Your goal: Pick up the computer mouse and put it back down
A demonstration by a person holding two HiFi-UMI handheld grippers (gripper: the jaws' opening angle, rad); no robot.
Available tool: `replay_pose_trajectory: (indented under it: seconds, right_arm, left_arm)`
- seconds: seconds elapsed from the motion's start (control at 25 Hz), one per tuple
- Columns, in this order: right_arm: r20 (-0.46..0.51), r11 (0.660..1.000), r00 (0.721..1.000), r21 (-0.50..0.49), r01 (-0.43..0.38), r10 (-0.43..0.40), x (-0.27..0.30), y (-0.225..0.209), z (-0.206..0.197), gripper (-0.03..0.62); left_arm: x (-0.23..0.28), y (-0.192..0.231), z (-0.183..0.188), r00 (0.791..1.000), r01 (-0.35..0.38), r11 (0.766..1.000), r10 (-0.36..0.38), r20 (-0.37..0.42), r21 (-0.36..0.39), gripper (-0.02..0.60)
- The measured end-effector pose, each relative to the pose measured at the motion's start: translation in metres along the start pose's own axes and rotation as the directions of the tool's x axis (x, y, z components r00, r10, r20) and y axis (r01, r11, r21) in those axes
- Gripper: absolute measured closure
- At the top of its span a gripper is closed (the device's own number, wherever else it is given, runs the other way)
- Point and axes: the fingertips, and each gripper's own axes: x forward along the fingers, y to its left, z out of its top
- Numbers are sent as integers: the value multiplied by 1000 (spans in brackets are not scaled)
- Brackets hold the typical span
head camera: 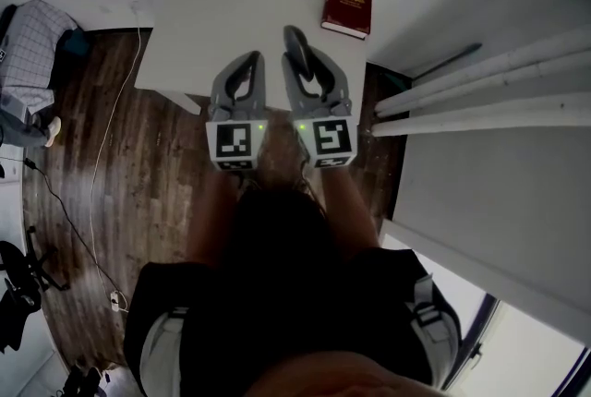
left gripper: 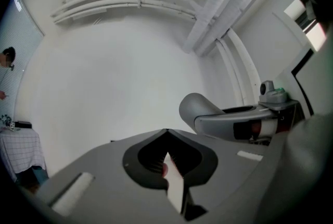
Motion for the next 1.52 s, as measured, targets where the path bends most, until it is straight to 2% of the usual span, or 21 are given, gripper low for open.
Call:
replay_pose_trajectory:
  seconds: [0.32,0.72,0.96,1.12,1.32,1.52]
  right_arm:
    - [-31,1000,999,-6,-11,11,33,10,-5,451]
    - [-20,990,990,1,-139,139,126,-9,-18,451]
    - [-77,969,968,70,-236,241,184,-22,-44,451]
    - [-106,957,953,89,-276,285,211,-24,-58,450]
    - [-132,934,928,135,-330,347,242,-7,-78,451]
    - [-206,921,904,193,-339,376,282,2,-110,451]
  left_arm:
    - [11,36,-14,1000,-19,1000,19,-18,-16,581]
    - [86,93,-38,990,-132,991,131,-51,-26,581]
    - [132,122,-54,977,-196,981,195,-85,0,581]
    - [145,139,-68,966,-233,972,234,-115,18,581]
    - [153,162,-87,948,-257,966,253,-193,8,581]
    - [170,200,-116,937,-270,962,257,-237,-25,581]
